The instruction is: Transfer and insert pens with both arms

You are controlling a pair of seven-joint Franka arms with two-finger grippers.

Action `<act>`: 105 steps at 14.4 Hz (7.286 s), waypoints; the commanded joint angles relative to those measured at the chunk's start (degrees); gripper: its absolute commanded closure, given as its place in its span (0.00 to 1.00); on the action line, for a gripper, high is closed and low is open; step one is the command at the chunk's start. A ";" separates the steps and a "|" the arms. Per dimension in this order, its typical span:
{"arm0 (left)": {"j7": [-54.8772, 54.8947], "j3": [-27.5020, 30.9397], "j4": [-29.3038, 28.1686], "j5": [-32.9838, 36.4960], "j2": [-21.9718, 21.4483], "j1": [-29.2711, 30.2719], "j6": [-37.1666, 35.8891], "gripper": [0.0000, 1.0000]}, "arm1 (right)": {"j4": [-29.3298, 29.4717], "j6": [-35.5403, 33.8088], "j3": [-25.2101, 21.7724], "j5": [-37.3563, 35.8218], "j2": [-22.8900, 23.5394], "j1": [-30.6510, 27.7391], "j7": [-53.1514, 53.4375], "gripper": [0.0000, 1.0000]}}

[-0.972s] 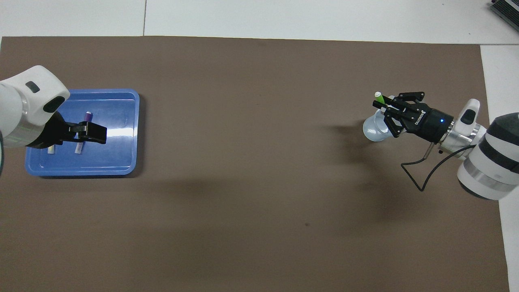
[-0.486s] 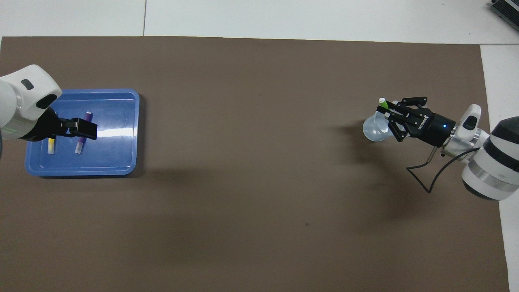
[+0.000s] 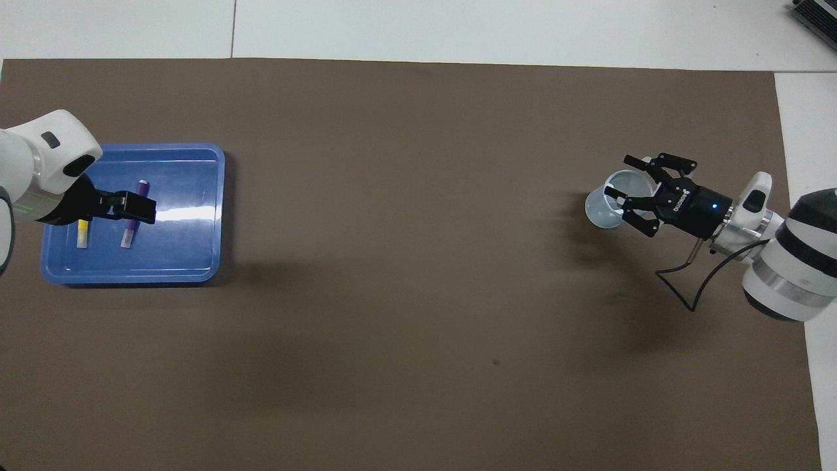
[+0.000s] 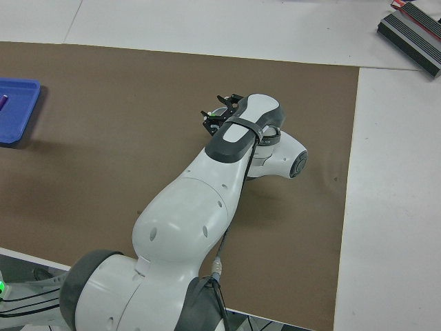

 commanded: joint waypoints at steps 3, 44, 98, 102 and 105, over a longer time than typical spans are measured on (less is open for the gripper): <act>2.60 -0.52 -1.81 0.99 0.52 1.92 3.27 0.00 | 3.55 13.77 0.40 -15.45 -7.93 4.30 25.74 0.00; 16.05 -0.34 -9.28 11.27 16.60 9.04 23.68 0.51 | 27.63 -27.69 2.07 -93.38 -16.29 22.15 147.80 0.00; -61.99 -4.21 3.37 -22.48 6.93 -40.71 33.52 1.00 | 12.34 -6.60 1.90 -35.02 -7.15 22.23 110.10 0.07; -62.52 -4.30 3.29 -22.48 6.93 -40.88 33.70 1.00 | 12.43 -4.40 1.90 -35.11 -6.98 23.55 109.92 0.33; -62.43 -4.21 3.29 -22.39 6.93 -40.88 33.26 1.00 | 12.69 -4.40 1.90 -35.02 -7.24 23.55 110.62 0.48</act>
